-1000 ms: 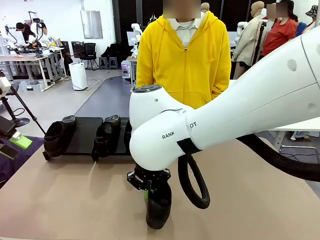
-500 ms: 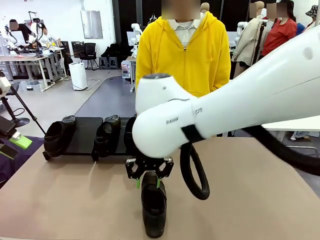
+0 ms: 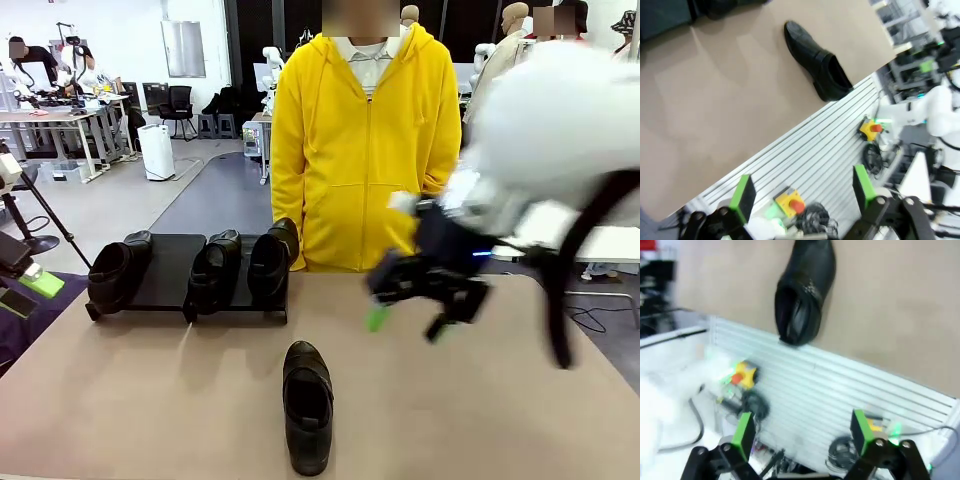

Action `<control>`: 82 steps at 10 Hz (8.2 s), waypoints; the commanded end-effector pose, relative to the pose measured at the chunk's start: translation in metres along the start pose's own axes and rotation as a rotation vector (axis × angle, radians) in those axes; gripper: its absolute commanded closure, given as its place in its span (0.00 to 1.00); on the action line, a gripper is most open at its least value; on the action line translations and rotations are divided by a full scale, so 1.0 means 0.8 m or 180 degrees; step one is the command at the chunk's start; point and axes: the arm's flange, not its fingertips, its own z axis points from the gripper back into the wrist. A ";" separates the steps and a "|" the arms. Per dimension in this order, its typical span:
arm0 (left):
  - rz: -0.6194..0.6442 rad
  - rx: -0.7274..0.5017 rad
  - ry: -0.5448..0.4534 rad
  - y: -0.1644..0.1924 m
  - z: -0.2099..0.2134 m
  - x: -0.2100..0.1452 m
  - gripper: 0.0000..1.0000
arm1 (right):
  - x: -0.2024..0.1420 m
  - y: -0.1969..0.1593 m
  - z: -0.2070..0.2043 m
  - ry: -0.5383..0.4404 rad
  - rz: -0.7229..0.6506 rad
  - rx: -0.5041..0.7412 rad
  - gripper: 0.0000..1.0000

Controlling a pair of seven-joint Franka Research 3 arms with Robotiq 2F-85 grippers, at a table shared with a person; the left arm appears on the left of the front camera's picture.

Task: Organize the shoes by placing them on the stand.
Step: Pick up one Shoe and place it in the middle of the table, then place the Shoe from the middle of the table onto the Shoes Stand.

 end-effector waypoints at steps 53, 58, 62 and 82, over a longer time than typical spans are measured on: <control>0.0899 0.2292 0.0691 -0.202 -0.521 0.091 1.00 | -0.104 -0.169 0.128 -0.0560 -0.0831 0.0799 0.00; 0.0895 0.2240 0.0701 -0.197 -0.525 0.094 1.00 | -0.104 -0.169 0.128 -0.0560 -0.0831 0.0799 0.00; 0.0448 0.1957 0.0672 -0.227 -0.461 0.122 1.00 | -0.104 -0.169 0.128 -0.0560 -0.0831 0.0799 0.00; 0.0520 0.2417 -0.0986 -0.047 -0.149 0.130 1.00 | -0.104 -0.169 0.128 -0.0560 -0.0831 0.0799 0.00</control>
